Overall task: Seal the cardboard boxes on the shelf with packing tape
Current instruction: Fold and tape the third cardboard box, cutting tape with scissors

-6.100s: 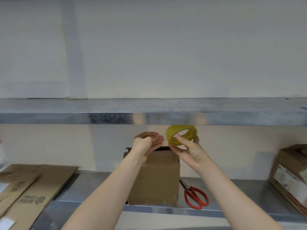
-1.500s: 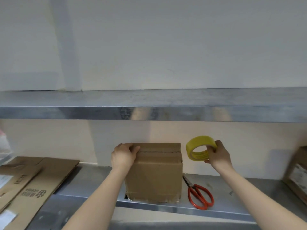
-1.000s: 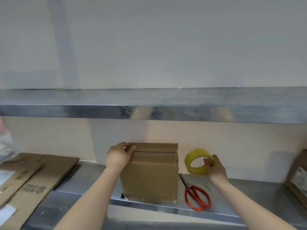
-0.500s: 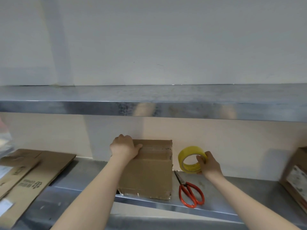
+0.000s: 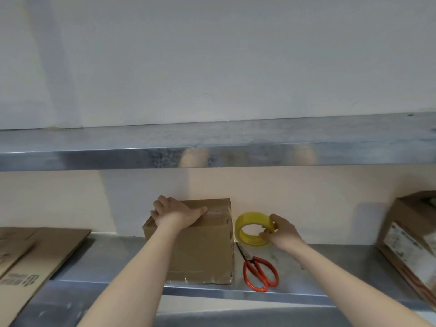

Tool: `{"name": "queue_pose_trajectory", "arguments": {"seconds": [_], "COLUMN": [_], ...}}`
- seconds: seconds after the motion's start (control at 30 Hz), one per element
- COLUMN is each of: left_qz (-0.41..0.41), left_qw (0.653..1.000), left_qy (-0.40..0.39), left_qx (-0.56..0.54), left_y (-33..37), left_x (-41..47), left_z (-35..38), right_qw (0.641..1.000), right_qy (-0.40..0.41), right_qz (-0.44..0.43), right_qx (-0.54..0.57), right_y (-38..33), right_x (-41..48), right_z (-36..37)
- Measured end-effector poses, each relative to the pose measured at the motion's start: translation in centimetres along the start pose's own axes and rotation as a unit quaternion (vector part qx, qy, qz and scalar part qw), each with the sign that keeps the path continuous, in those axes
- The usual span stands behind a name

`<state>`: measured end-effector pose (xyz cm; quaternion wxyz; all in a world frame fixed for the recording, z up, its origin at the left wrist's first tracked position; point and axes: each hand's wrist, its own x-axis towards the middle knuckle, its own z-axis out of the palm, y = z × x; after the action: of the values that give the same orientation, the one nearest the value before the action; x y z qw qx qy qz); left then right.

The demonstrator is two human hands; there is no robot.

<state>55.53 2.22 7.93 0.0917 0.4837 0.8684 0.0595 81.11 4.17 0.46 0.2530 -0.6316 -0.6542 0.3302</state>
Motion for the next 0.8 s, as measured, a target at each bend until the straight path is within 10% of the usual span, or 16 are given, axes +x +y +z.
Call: {"name": "queue_pose_trajectory", "arguments": {"seconds": [0.23,0.4,0.53,0.8], "left_qz": [0.026,0.069,0.097,0.114], "left_qw": [1.0,0.997,0.992,0.985], "left_qy": [0.006,0.044,0.072,0.091], "left_qx": [0.008,-0.008,-0.04,-0.092], "left_y": [-1.2,-3.4,-4.5,-5.9], "left_x": [0.9,2.1,2.2,3.1], "left_z": [-0.7,-0.6,-0.3,0.3], "right_qw": [0.997,0.986,0.944,0.948], "right_qy": [-0.072,-0.003,-0.117,-0.153], "right_qz": [0.008,-0.168,-0.282,-0.223], "right_qx": [0.024,0.01,-0.126,-0.169], "right_y": [-2.9,-7.8,-12.9,-12.0], "right_x": [0.4,-0.6,-1.1,-0.1], "right_z": [-0.9,0.0,3.3,1.2]}}
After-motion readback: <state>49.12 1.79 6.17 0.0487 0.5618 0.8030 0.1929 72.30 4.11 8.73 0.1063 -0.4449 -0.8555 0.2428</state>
